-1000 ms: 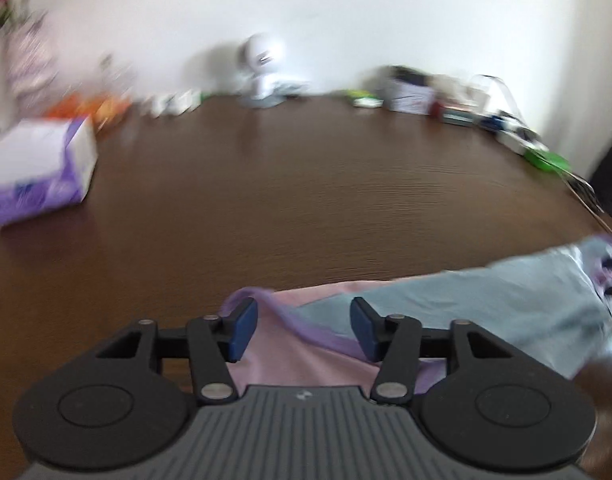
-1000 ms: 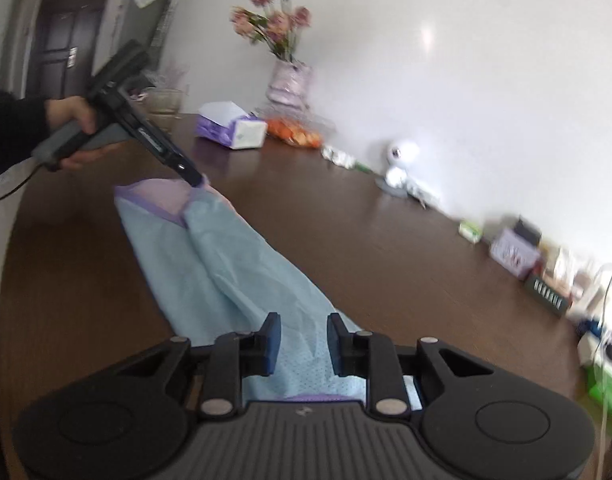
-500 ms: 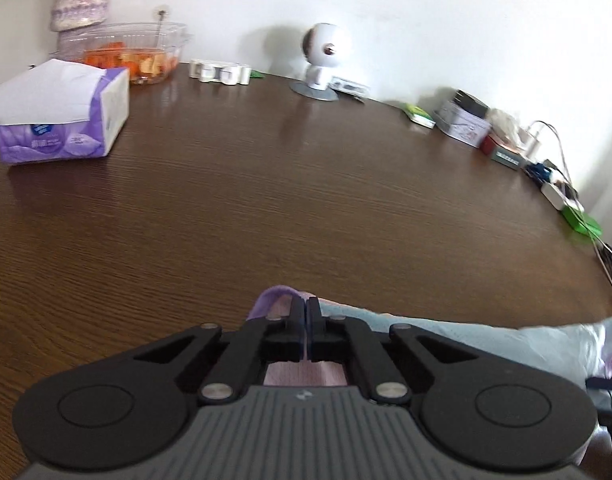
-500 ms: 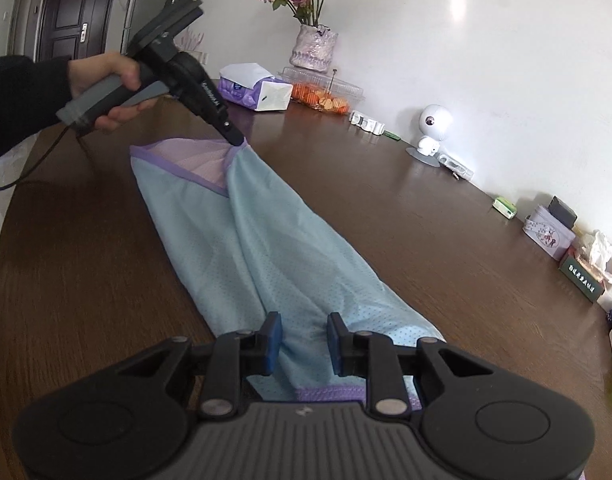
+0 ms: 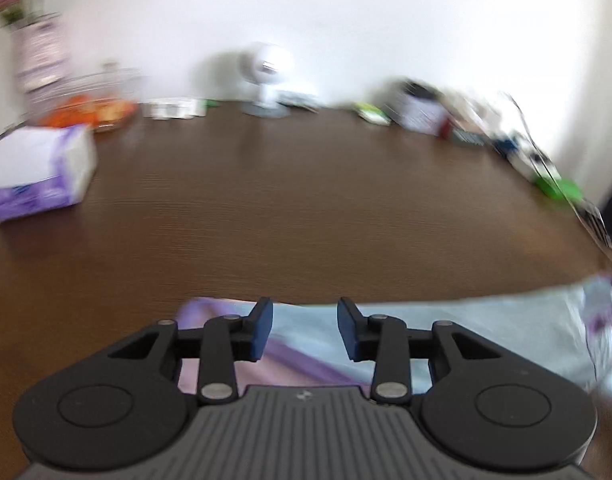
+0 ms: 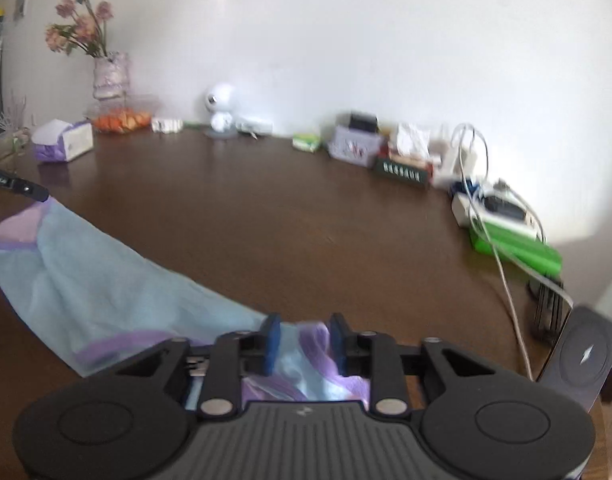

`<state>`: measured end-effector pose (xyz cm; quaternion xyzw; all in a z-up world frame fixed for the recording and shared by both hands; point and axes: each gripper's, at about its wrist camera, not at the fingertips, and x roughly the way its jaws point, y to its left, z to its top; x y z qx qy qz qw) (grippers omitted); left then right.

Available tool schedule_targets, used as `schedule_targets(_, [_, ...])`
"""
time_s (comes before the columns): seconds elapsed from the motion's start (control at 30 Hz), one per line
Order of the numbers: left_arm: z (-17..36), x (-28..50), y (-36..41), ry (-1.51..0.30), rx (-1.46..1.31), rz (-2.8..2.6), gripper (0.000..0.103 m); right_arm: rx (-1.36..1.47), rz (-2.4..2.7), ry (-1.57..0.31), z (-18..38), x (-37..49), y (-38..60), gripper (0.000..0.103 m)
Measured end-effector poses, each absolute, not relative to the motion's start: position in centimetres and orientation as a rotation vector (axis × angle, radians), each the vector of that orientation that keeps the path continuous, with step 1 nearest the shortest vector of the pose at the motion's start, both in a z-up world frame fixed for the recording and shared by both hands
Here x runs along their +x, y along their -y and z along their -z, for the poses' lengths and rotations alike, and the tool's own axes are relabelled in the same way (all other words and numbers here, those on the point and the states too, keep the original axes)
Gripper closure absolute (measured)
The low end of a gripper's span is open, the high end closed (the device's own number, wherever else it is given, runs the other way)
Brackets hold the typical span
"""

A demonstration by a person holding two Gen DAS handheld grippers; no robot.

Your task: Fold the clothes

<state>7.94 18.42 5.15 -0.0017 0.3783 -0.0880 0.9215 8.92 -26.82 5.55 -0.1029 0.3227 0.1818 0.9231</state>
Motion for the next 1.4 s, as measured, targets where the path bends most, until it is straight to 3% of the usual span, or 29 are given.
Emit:
schedule_targets(0.13, [-3.6,7.9,-17.4,-0.825,0.010,0.167,0.069,-0.239,-0.300,-0.723,-3.5,8.2,27.2,0.101])
schedule_targets(0.2, [-3.6,7.5,-17.4,-0.825,0.015,0.141,0.069,-0.206,-0.271,-0.705,-3.4,7.3,27.8,0.093])
schedule_targets(0.27, [-4.1,6.7,-17.4,-0.803,0.033,0.125,0.067,-0.170,-0.255,-0.676,-4.5,6.0,28.4,0.074])
schedule_targets(0.3, [-4.4,6.3,-17.2,-0.779,0.042,0.122,0.063,-0.146,-0.232,-0.653,-4.8,5.3,28.8,0.052])
schedule_targets(0.33, [-4.7,5.9,-17.0,-0.755,0.050,0.118,0.058,-0.118,-0.208,-0.648,-4.7,4.9,29.1,0.042])
schedule_targets(0.57, [-6.1,3.6,-18.0,-0.698,0.007,0.021,0.056,0.066,-0.138,-0.673,-2.0,4.6,30.5,0.050])
schedule_targets(0.7, [-6.6,2.0,-19.0,-0.679,-0.016,-0.072,0.054,0.085,-0.149,-0.657,-1.9,4.7,30.6,0.078])
schedule_targets(0.83, [-6.2,-0.2,-20.6,-0.669,-0.047,-0.195,0.053,0.066,-0.152,-0.651,-2.3,4.9,30.2,0.091])
schedule_targets(1.0, [-6.1,-2.8,-23.0,-0.647,-0.135,-0.276,0.052,0.006,-0.312,-0.530,-6.8,4.6,26.8,0.092])
schedule_targets(1.1, [-6.0,-3.7,-23.7,-0.623,-0.141,-0.317,0.044,-0.053,-0.481,-0.492,-9.0,4.9,22.1,0.092])
schedule_targets(1.27, [-5.5,-4.8,-23.4,-0.644,-0.191,-0.317,0.043,-0.151,-0.653,-0.573,-6.6,6.2,12.1,0.091])
schedule_targets(1.4, [-5.2,-5.9,-22.3,-0.658,-0.194,-0.312,0.041,-0.189,-0.744,-0.666,-5.1,6.8,8.6,0.076])
